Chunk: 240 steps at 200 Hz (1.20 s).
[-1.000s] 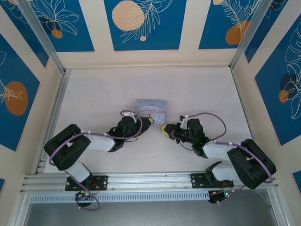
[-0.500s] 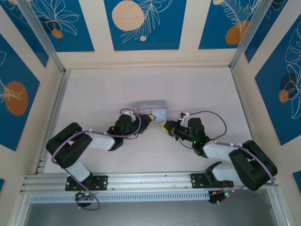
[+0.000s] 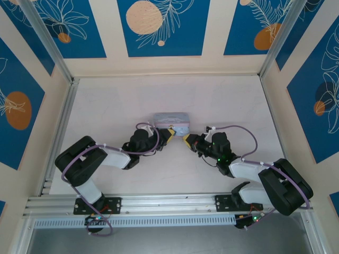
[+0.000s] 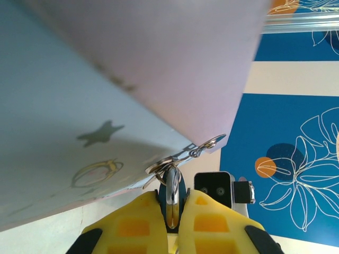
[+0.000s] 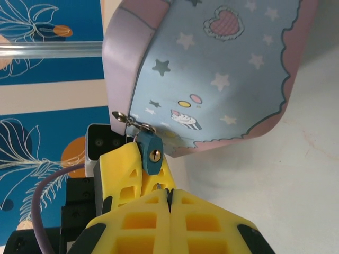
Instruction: Unlock a padlock with a key
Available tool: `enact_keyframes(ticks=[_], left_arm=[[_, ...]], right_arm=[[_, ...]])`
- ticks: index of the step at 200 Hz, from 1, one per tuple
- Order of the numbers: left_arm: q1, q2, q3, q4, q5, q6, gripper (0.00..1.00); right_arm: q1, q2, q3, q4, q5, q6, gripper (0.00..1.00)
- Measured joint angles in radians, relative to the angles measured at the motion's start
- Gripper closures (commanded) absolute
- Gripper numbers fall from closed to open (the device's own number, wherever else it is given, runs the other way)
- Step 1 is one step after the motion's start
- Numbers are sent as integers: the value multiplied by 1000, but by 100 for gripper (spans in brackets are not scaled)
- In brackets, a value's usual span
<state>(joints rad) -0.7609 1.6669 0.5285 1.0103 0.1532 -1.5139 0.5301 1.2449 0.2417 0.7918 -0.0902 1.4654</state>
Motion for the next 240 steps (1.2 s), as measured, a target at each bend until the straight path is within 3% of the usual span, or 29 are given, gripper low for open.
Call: enact_keyframes(ticks=[121,240], left_arm=[[0,-1,0,0,-1,-4,100],[0,-2,0,0,-1,-3,100]], right_arm=[[55,26,52,-29,110,70,100],[79,86,54,-21,140,88,100]])
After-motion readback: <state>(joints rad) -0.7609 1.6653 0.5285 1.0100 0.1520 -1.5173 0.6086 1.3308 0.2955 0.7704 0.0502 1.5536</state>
